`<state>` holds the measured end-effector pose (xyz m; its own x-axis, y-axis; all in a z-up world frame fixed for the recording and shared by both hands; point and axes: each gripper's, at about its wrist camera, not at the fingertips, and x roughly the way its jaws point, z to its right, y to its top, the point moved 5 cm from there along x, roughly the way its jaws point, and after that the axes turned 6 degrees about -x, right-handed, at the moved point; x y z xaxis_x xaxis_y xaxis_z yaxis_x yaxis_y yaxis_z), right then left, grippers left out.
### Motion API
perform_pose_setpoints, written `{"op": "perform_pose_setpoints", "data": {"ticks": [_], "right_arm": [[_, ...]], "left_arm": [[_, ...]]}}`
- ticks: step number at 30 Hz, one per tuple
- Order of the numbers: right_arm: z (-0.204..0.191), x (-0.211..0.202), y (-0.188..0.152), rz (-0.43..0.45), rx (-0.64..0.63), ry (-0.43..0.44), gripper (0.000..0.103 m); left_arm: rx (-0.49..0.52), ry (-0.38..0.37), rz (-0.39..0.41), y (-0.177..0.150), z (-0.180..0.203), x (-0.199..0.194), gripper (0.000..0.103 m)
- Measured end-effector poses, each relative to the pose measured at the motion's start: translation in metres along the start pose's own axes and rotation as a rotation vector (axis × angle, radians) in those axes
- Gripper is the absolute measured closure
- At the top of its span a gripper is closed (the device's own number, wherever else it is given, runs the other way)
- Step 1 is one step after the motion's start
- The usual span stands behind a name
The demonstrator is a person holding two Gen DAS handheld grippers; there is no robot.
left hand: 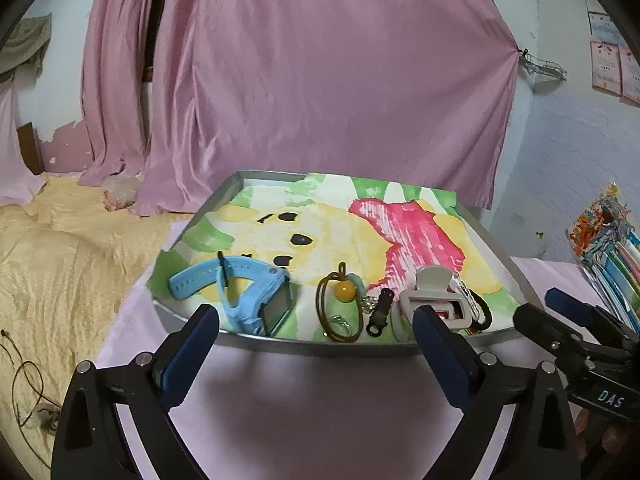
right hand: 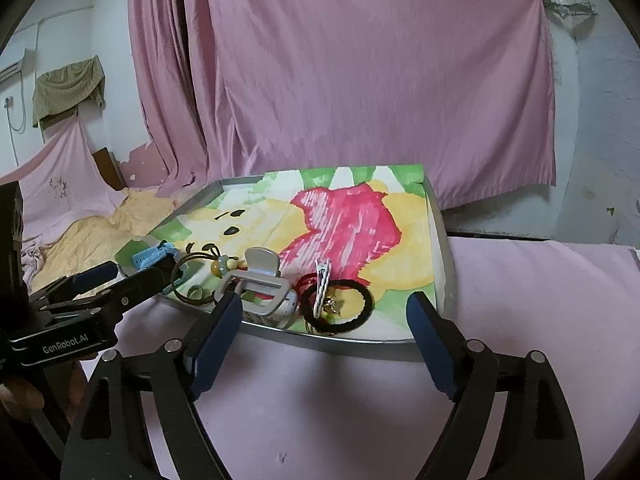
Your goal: Organize jewelry
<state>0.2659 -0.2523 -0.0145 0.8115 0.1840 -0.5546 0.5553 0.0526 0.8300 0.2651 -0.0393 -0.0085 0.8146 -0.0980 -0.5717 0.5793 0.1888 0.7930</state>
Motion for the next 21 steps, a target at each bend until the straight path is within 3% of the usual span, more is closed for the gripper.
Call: {"op": "perform_pose_setpoints", "data": {"ticks": [4,21], "right_arm": [[-0.003,-0.008,-0.001,0.023,-0.002,-0.005,0.012],[-0.012,-0.057,-0.018,0.103,0.016,-0.035,0.009]], "left_arm": [[-0.011,-0.002,0.032,-0.002,-0.004,-0.011,0.002],[-0.019,0.003,0.166,-0.019,-0.018,-0.067,0.001]]}}
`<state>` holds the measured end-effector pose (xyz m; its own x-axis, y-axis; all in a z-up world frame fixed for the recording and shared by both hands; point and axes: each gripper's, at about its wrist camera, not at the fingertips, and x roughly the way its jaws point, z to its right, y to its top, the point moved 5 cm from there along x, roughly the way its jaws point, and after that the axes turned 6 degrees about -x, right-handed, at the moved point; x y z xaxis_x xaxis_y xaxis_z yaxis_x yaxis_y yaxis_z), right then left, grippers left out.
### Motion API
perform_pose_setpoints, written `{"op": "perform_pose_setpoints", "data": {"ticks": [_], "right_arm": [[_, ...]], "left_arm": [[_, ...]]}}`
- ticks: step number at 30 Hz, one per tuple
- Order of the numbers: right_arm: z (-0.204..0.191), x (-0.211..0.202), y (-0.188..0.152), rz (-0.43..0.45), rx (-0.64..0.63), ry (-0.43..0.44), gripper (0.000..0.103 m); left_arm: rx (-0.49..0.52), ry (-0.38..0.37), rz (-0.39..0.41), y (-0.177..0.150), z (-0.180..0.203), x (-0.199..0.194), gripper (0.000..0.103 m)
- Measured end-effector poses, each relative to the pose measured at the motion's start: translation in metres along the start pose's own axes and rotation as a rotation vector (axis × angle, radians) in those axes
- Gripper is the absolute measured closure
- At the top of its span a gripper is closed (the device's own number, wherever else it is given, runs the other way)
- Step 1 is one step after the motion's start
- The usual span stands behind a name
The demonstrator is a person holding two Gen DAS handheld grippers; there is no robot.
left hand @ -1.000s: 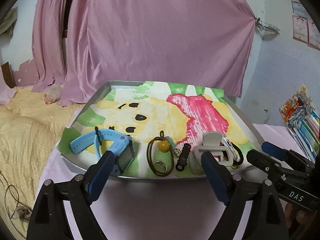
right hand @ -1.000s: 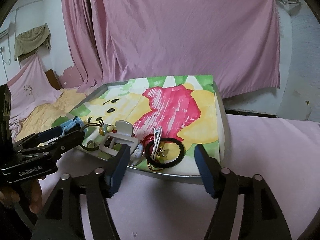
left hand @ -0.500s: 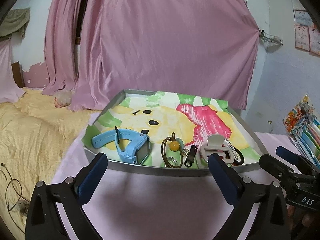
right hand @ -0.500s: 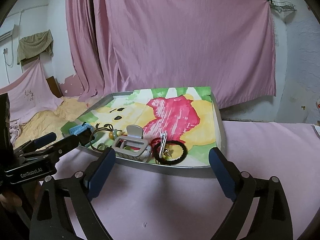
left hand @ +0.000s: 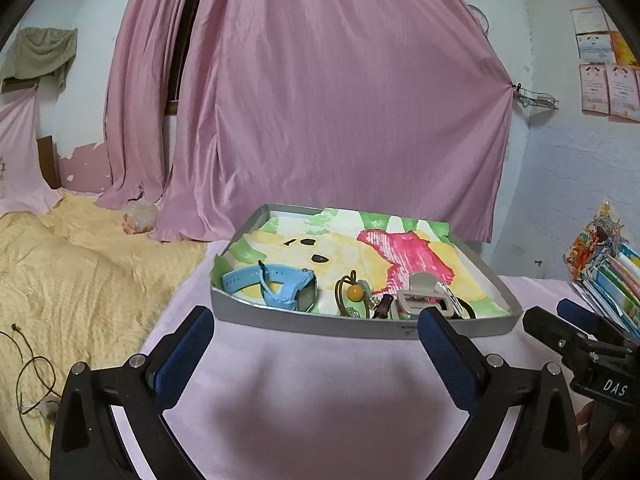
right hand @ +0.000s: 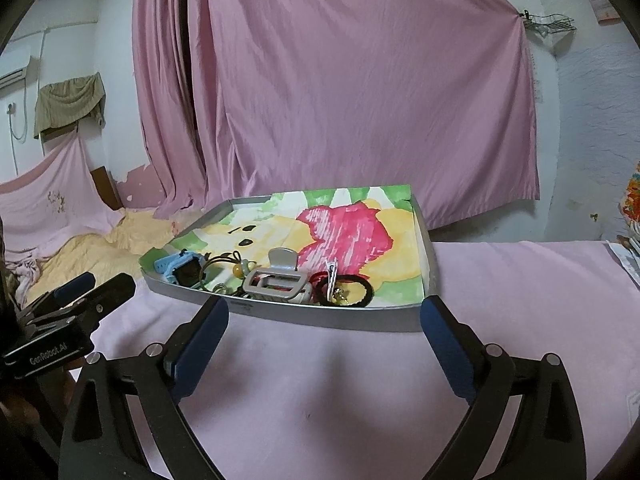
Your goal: Organize jewelry
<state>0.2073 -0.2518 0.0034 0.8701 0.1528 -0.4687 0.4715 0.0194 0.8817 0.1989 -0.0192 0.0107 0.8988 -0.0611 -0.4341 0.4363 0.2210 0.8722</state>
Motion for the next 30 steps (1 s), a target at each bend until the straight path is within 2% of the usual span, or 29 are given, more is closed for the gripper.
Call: {"op": "perform_pose_setpoints", "data": {"ticks": [6,8,30], "right_arm": [[-0.004,-0.022,-0.006,0.042,0.0,-0.014,0.008],[-0.005,-0.03,-0.01,0.05,-0.001,-0.018,0.002],[-0.018,-0.113,-0.063,0.146,-0.018,-0.054,0.001]], "left_arm": [[0.011,0.012,0.036,-0.007,-0.005,-0.022,0.001],[0.009,0.011,0.045,-0.01,-0.007,-0.032,0.001],[0.058,0.007,0.11,-0.054,-0.004,-0.102,0.001]]}}
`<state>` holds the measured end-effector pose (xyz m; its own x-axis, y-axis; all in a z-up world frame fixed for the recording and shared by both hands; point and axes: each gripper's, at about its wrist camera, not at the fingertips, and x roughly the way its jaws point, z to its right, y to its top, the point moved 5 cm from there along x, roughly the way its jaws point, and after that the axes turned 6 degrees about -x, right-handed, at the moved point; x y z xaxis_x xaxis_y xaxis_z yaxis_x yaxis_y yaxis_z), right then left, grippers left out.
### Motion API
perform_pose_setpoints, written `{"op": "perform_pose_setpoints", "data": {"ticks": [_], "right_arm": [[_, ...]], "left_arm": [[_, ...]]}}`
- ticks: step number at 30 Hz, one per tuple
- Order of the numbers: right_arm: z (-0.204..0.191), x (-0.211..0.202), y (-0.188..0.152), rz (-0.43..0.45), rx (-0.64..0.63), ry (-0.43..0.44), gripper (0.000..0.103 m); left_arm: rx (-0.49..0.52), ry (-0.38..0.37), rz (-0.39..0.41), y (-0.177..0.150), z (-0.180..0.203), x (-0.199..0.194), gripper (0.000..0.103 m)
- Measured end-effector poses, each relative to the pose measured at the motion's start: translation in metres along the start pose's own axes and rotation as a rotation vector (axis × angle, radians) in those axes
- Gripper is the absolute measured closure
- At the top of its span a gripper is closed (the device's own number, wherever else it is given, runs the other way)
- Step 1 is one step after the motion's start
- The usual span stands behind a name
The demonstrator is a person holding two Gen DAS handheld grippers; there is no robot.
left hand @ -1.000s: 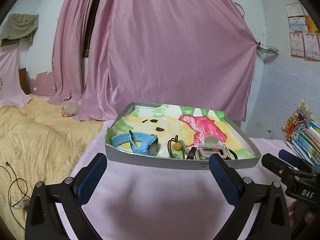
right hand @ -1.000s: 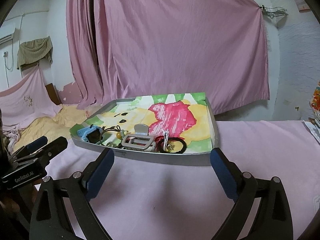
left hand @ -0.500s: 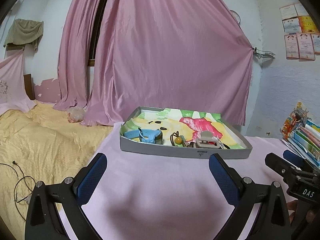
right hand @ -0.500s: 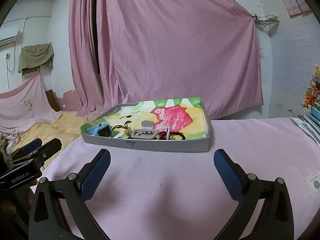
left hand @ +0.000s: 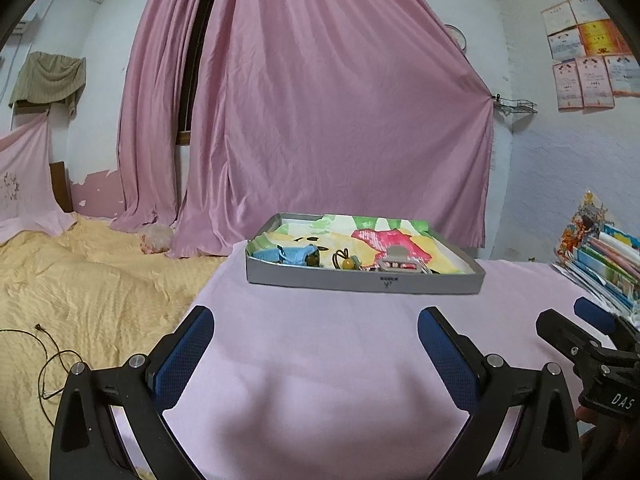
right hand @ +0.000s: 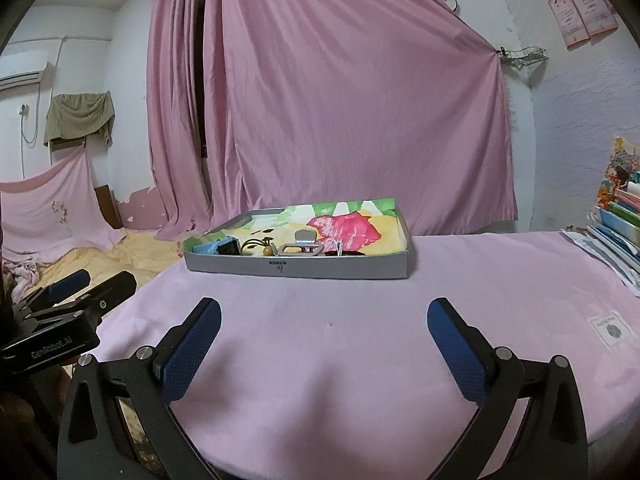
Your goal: Organize jewelry
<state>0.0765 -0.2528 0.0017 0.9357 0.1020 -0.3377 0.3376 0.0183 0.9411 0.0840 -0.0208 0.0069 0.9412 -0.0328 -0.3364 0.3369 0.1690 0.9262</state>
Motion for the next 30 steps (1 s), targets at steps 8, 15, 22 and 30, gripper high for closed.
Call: {"op": "perform_pose_setpoints", "data": {"ticks": [8,15,22,30], "right_arm": [[0.005,-0.024,-0.013,0.033,0.003,-0.022,0.001],[0.009,-0.037,-0.022,0.081,-0.001,-0.033,0.001],[0.007,-0.035,-0.028,0.093,-0.007,-0.049,0.001],[0.004,-0.03,-0.03,0.068,-0.003,-0.045,0.001]], "left_arm": [[-0.001,-0.001,0.025,-0.019,-0.004,-0.018,0.001],[-0.022,0.002,0.055,-0.03,-0.012,-0.03,0.001],[-0.019,0.013,0.062,-0.041,-0.016,-0.034,0.001],[-0.023,0.02,0.06,-0.043,-0.018,-0.037,0.001]]}}
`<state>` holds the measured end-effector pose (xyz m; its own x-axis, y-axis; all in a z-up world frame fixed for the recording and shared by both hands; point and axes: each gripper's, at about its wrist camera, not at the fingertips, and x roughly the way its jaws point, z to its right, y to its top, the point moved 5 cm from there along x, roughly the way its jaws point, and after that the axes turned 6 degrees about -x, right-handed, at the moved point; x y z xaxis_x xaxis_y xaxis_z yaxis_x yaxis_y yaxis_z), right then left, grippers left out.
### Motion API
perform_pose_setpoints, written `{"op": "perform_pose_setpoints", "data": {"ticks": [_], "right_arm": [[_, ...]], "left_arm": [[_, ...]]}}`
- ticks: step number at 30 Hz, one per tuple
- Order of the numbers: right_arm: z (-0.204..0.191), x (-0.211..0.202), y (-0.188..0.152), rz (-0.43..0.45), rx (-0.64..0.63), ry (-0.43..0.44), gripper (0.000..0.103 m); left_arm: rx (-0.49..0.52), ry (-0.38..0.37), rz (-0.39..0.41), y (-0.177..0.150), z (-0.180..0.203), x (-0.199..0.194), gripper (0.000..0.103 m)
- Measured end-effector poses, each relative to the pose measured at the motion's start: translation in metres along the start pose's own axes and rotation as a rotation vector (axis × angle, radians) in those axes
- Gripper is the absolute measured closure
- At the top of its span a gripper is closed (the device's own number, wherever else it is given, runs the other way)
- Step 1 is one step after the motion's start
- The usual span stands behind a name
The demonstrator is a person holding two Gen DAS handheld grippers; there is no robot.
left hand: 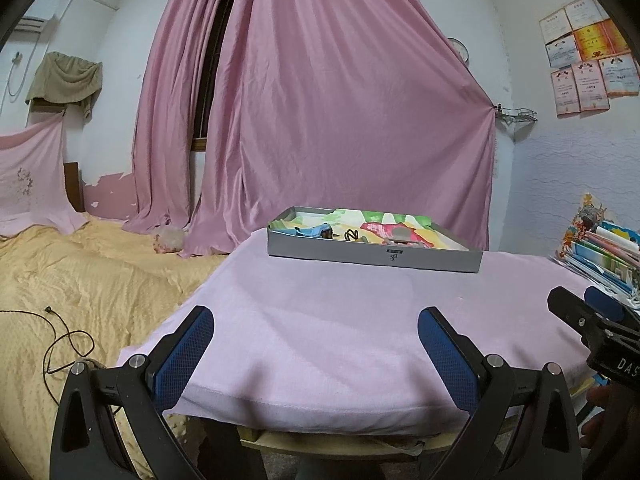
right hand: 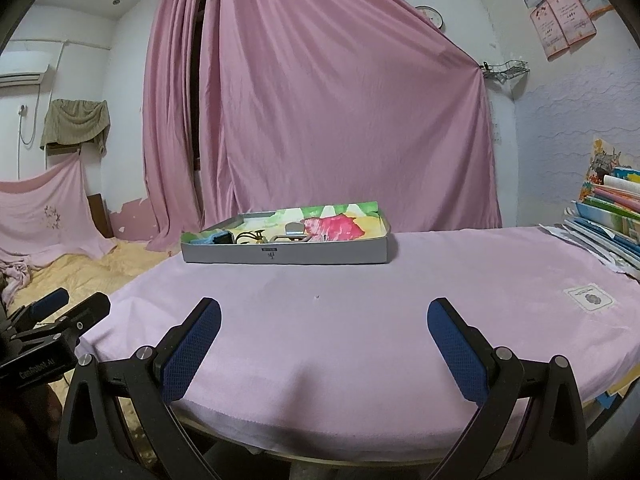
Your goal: Organize jewelry
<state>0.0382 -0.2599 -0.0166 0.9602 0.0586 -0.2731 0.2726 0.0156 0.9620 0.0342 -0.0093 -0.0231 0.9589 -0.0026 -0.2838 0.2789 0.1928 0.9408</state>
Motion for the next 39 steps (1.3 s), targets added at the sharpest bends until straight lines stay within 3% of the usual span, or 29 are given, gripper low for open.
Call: {"op": "perform_pose_setpoints", "data": {"ticks": [39], "right_arm": [[-0.0038,0.0014,0.002,0.002,-0.004,0.009,0.001]], "left_arm": [[0.003,0.007,0.002,0.0012,-0.0021,-0.0001,0.001]]}}
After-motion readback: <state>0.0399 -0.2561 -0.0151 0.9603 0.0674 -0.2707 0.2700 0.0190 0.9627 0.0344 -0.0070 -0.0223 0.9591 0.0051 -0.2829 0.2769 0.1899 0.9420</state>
